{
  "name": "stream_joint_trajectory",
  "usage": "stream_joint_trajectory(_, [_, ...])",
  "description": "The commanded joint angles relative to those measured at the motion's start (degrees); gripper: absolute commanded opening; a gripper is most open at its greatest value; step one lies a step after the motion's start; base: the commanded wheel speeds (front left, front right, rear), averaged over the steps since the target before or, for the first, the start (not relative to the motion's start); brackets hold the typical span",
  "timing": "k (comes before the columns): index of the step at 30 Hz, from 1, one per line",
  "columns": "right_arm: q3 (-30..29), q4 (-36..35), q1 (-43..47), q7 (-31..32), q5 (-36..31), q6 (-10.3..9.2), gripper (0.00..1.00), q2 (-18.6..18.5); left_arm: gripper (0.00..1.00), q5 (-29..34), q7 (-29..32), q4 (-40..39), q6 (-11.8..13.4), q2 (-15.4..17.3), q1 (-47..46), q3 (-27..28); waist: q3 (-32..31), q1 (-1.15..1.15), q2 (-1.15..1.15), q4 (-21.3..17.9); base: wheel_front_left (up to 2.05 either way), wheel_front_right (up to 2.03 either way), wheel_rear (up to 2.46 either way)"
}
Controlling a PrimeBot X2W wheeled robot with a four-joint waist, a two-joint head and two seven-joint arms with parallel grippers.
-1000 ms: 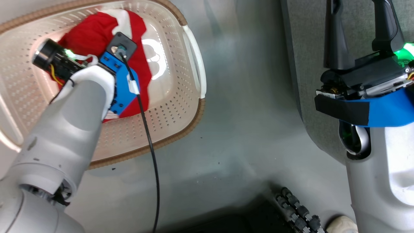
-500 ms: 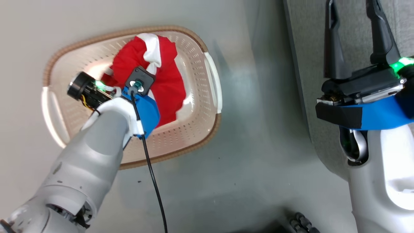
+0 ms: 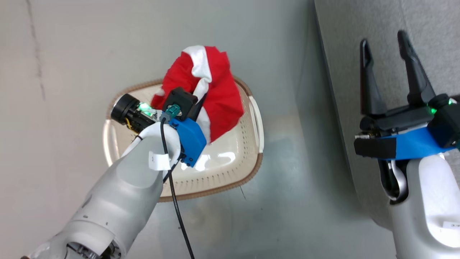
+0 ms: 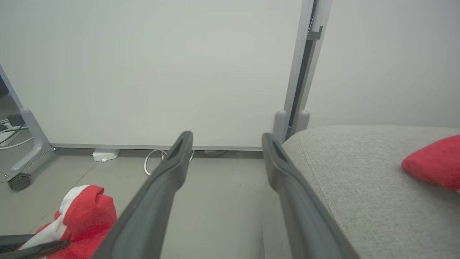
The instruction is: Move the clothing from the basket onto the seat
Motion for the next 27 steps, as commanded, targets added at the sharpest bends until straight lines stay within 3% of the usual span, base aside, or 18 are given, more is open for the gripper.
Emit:
stream_joint_trajectory(1, [-0.23,0.38,1.07,-0.04,0.11,0.01,1.00,-0.57,0.00,-0.43,-0.24,-1.19,-0.12,0.41,1.29,0.81,-3.46,0.01,0.00,1.68,0.00,0.00,0.00])
stream_joint_trajectory(15, [-1.72,3.54,8.01,-0.04,0.57,0.01,1.00,-0.95,0.00,3.03,-0.28,-17.21,1.47,1.76,9.50,8.87,-15.17,0.01,0.00,4.15,0.00,0.00,0.00])
stream_joint_trajectory(27, [-1.78,5.82,12.83,-0.04,0.79,0.01,1.00,-0.45,0.00,5.27,-0.28,-24.40,1.43,2.88,14.58,12.80,-23.28,0.01,0.00,5.04,0.00,0.00,0.00])
